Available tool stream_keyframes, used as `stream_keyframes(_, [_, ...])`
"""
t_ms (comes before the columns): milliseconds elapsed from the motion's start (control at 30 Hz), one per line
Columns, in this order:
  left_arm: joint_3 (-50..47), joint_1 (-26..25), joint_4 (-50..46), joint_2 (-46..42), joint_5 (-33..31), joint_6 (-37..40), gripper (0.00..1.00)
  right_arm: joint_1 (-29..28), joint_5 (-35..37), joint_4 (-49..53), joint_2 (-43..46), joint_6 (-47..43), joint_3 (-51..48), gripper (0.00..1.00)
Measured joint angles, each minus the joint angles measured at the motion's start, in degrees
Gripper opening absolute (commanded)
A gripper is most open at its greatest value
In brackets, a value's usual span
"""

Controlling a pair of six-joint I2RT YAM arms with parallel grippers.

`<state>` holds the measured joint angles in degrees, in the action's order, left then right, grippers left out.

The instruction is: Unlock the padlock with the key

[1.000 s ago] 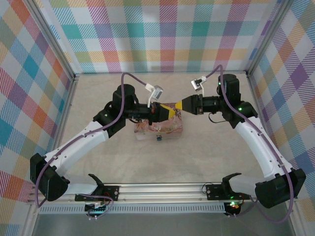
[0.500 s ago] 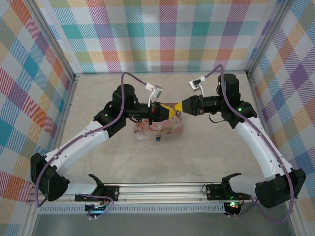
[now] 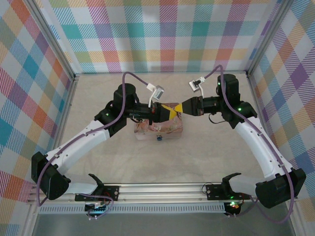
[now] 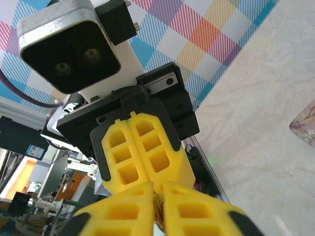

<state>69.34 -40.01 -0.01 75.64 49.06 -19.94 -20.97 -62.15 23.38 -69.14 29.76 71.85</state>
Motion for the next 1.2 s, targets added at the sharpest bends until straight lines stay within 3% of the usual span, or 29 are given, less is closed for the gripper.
stream_keyframes(167, [0.11,0.00,-0.24,0.00,0.42,0.02,0.00,0.00,-0.07,0.26,0.26,-1.11,0.00,0.00])
stream_keyframes(200, [0.15,0.00,-0.26,0.00,0.42,0.02,0.06,0.00,-0.02,0.24,0.33,-1.33,0.02,0.00])
stream_keyframes(233, [0.20,0.00,-0.28,0.00,0.39,0.00,0.23,0.00,0.13,0.24,0.42,-1.53,0.00,0.00])
stream_keyframes(267, [0.22,0.00,-0.26,0.00,0.20,0.11,0.31,-0.02,0.33,0.26,0.52,-1.55,0.00,0.00])
stream_keyframes(333, [0.24,0.02,-0.28,0.00,-1.01,0.09,0.39,-0.33,0.79,0.31,0.90,-1.51,-0.11,0.00])
stream_keyframes(600, [-1.07,0.02,0.13,-0.81,-4.20,-0.20,0.45,-0.48,4.22,-1.95,2.80,1.36,-1.75,0.00])
stream_keyframes(767, [-2.25,0.02,0.26,-1.95,-4.79,-0.42,0.41,-0.48,6.19,-3.50,3.13,3.08,-1.81,0.00])
stream_keyframes(1000, [-2.43,0.02,0.85,-2.21,-4.76,-1.44,0.28,-0.48,7.10,-5.18,3.85,4.98,-2.58,0.00])
stream_keyframes(1200, [-2.45,0.02,2.60,-2.21,-4.15,-1.95,0.00,-0.48,7.52,-6.40,3.87,5.84,-2.95,0.00])
